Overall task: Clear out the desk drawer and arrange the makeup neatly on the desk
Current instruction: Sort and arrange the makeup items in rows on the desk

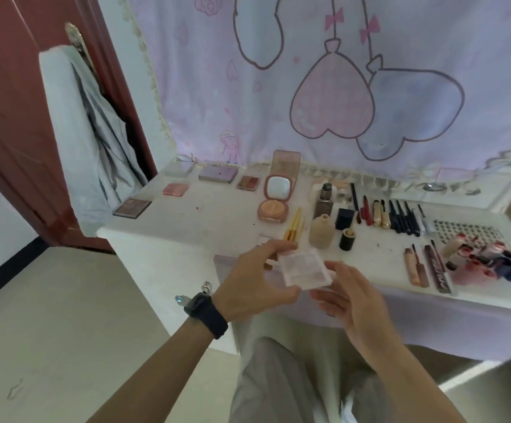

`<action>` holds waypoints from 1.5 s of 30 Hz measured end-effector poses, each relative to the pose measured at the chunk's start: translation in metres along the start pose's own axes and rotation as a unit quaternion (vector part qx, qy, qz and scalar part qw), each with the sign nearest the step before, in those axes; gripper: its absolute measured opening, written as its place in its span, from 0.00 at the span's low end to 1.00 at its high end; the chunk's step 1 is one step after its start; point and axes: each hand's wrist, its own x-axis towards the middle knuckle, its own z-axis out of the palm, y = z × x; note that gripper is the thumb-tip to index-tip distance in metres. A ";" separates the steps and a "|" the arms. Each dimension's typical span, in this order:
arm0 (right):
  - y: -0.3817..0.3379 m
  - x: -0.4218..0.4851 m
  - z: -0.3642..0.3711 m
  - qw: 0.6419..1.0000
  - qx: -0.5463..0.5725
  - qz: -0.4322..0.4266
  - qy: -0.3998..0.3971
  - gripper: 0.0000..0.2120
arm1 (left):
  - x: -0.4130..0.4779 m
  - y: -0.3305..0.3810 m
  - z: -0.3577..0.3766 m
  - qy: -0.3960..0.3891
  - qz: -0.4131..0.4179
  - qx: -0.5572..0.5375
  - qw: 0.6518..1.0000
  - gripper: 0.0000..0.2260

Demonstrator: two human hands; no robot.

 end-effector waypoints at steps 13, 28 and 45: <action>0.017 -0.046 -0.079 0.944 0.273 0.183 0.008 0.13 | -0.018 0.031 0.123 0.011 -0.024 -0.103 0.994 0.36; -0.003 -0.055 -0.101 0.992 -0.074 0.093 -0.038 0.25 | -0.023 0.030 0.119 -0.042 0.075 0.025 0.996 0.36; -0.007 -0.056 -0.084 0.986 -0.028 0.164 -0.025 0.30 | -0.023 0.031 0.114 -0.024 -0.046 -0.121 0.991 0.30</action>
